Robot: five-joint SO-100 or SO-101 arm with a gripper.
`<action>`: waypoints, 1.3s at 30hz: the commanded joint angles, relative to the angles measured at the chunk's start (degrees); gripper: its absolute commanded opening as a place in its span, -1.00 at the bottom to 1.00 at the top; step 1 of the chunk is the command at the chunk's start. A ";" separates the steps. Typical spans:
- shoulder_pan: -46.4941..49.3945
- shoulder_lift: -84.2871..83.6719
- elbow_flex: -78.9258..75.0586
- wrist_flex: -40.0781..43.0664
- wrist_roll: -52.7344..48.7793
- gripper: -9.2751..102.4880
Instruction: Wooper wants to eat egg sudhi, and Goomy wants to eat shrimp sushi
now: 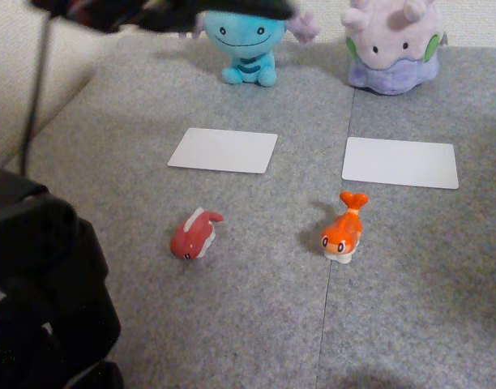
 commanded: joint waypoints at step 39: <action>36.74 -115.40 -94.92 28.39 -37.97 -0.61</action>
